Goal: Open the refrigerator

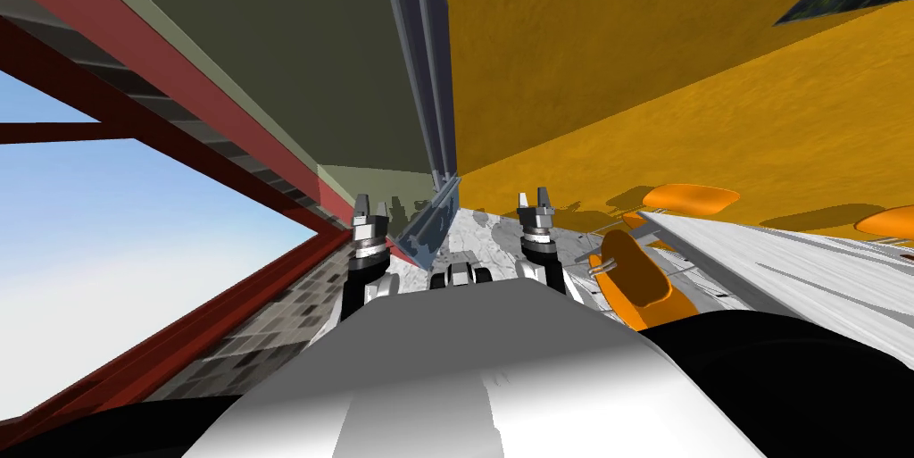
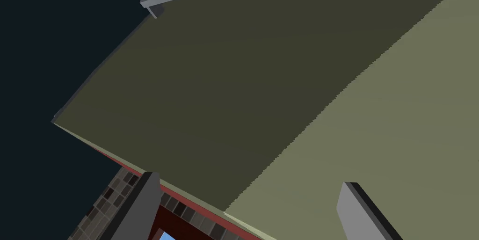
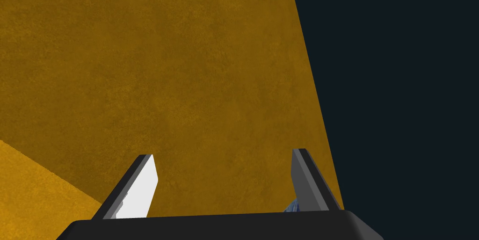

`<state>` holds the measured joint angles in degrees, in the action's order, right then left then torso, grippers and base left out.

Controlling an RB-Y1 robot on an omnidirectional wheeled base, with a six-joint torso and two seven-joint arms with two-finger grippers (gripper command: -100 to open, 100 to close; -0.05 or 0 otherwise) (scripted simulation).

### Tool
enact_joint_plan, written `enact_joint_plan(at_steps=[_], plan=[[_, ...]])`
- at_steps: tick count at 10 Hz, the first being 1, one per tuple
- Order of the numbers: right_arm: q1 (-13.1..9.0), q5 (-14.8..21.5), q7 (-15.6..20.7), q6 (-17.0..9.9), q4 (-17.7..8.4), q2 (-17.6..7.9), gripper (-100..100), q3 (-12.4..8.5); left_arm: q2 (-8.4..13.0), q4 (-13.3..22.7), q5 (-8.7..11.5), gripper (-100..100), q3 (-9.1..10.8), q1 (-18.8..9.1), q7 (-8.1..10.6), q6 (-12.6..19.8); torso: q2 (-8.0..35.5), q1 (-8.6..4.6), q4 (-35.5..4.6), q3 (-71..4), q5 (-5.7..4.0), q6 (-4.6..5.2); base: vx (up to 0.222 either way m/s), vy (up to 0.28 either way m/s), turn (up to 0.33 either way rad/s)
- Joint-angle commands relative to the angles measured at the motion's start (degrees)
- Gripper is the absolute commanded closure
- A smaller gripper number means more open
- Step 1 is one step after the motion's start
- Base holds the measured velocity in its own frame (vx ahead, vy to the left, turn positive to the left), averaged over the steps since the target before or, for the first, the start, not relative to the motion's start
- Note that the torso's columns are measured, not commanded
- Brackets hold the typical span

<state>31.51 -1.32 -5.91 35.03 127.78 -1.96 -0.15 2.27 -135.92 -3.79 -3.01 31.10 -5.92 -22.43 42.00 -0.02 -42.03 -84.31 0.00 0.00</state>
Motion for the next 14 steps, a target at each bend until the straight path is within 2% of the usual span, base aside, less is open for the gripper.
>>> enact_joint_plan(at_steps=[1,7,14], plan=[[0.00,0.00,0.00,0.00,0.00,0.00,0,0.00,2.88,-0.20,-0.30,-100,0.30,-0.24,-0.10,2.25,0.12,0.01,-0.16,-0.27,0.00,0.00,0.059,-0.018,-0.027],[0.01,0.00,0.00,0.00,0.00,0.00,0,0.00,7.29,-1.28,-1.41,-100,1.13,-0.24,-0.51,9.72,0.28,0.00,-0.25,-0.27,0.00,0.00,0.085,-0.027,-0.039],[0.01,0.00,0.00,0.00,0.00,0.00,0,0.00,11.30,-3.30,-2.76,-100,2.13,-0.16,-1.00,18.69,0.37,0.02,-0.28,-0.22,0.00,0.00,0.098,-0.029,-0.041]])
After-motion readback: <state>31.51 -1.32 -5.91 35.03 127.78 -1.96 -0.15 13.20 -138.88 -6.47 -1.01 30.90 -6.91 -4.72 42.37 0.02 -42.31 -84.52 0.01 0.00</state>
